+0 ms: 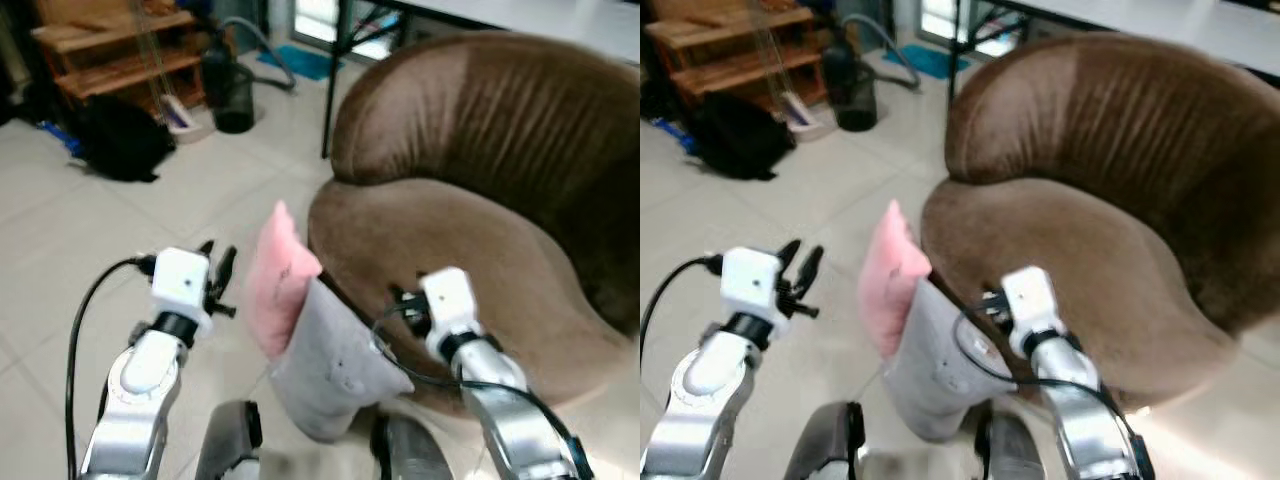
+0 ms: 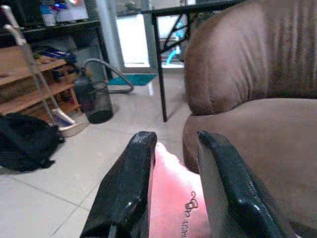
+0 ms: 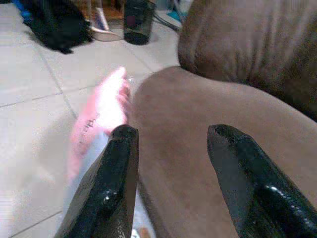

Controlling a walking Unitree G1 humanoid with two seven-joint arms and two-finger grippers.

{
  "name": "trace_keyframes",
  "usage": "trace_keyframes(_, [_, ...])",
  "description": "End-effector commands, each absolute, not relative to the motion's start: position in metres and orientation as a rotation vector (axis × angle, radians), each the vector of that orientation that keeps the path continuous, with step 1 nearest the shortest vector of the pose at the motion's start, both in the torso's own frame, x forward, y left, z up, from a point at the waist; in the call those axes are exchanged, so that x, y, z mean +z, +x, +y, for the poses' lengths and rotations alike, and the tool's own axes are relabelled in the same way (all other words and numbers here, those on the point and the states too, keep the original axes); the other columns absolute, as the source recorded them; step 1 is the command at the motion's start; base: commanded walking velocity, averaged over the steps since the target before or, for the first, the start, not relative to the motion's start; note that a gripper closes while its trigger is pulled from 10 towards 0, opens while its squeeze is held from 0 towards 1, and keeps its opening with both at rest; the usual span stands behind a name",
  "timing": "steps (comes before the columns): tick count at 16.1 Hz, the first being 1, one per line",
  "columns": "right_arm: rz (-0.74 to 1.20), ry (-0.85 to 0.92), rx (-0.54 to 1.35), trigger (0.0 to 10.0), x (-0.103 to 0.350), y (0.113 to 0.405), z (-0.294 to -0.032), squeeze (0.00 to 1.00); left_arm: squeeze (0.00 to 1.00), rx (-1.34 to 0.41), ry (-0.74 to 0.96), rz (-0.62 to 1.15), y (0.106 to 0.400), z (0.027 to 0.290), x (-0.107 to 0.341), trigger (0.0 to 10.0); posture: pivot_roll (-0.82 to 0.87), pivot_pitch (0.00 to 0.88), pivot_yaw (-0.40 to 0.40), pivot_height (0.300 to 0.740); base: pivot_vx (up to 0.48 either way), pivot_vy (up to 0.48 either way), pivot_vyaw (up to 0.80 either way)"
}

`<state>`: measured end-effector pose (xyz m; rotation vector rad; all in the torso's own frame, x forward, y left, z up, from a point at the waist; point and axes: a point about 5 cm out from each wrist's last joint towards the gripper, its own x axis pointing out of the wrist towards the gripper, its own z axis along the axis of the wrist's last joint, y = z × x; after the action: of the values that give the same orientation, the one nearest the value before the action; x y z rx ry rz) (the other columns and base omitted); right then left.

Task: Move the pillow to the sofa from floor

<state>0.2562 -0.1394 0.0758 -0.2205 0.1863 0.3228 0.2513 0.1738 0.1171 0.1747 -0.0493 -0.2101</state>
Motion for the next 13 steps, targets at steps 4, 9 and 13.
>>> trace_keyframes(4, [0.216, -0.228, 0.296, 10.0, 0.077, 0.247, -0.150, 0.00, 0.00, -0.239, 0.184, -0.054, 0.253, 0.162, 0.116, 10.0, -0.03, 0.023, -0.022, 0.565, 0.000, 0.000, 0.00])
trace_keyframes(9, [0.216, -0.216, 0.304, 10.0, 0.080, 0.244, -0.145, 0.00, 0.00, -0.250, 0.193, -0.046, 0.252, 0.162, 0.111, 10.0, -0.02, 0.024, -0.021, 0.520, 0.000, 0.000, 0.00])
trace_keyframes(13, [0.244, -0.205, 0.321, 10.0, 0.072, 0.250, -0.140, 0.00, 0.00, -0.264, 0.206, -0.018, 0.251, 0.167, 0.104, 10.0, -0.02, 0.055, -0.019, 0.480, 0.000, 0.000, 0.00])
